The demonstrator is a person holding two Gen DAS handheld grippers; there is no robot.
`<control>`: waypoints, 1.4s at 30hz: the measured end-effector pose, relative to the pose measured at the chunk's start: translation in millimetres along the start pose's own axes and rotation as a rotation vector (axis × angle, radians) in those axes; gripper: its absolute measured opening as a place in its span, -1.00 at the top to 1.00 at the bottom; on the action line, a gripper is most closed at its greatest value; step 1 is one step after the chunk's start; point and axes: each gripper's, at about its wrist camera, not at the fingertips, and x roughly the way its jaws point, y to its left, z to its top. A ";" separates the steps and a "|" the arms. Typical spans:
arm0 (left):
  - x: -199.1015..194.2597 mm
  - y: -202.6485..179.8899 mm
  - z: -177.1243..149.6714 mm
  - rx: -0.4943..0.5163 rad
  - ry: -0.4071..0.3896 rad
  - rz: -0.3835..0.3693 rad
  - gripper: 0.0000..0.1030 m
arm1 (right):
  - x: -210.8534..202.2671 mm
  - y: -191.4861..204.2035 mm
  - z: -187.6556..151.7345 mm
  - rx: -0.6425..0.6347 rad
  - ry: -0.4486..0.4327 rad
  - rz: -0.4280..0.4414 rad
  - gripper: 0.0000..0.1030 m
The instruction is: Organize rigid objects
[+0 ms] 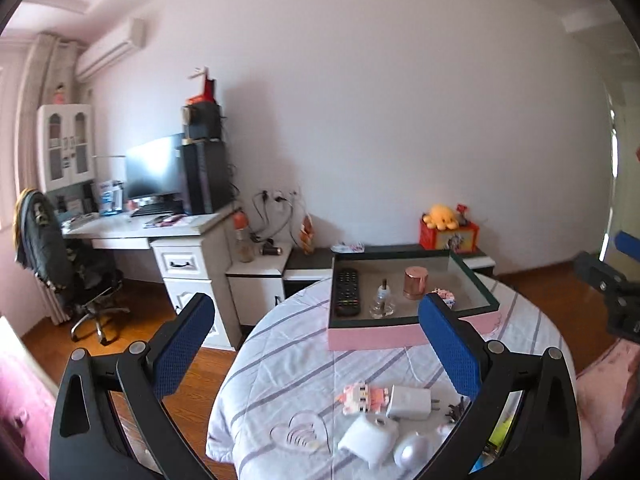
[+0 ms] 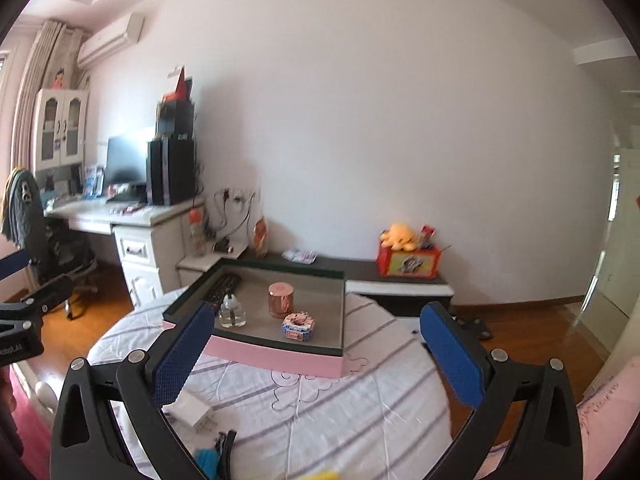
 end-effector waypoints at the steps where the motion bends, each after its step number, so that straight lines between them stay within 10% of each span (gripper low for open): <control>1: -9.5 2.7 -2.1 -0.014 -0.010 0.011 -1.00 | -10.1 -0.2 -2.3 0.004 -0.012 -0.008 -1.00; 24: -103.9 20.4 -21.0 -0.025 -0.085 0.055 -1.00 | -106.1 22.0 -25.7 -0.013 -0.027 0.014 -1.00; 42: -46.8 10.7 -62.3 0.010 0.106 0.027 -1.00 | -47.0 11.0 -81.0 -0.001 0.184 0.002 -1.00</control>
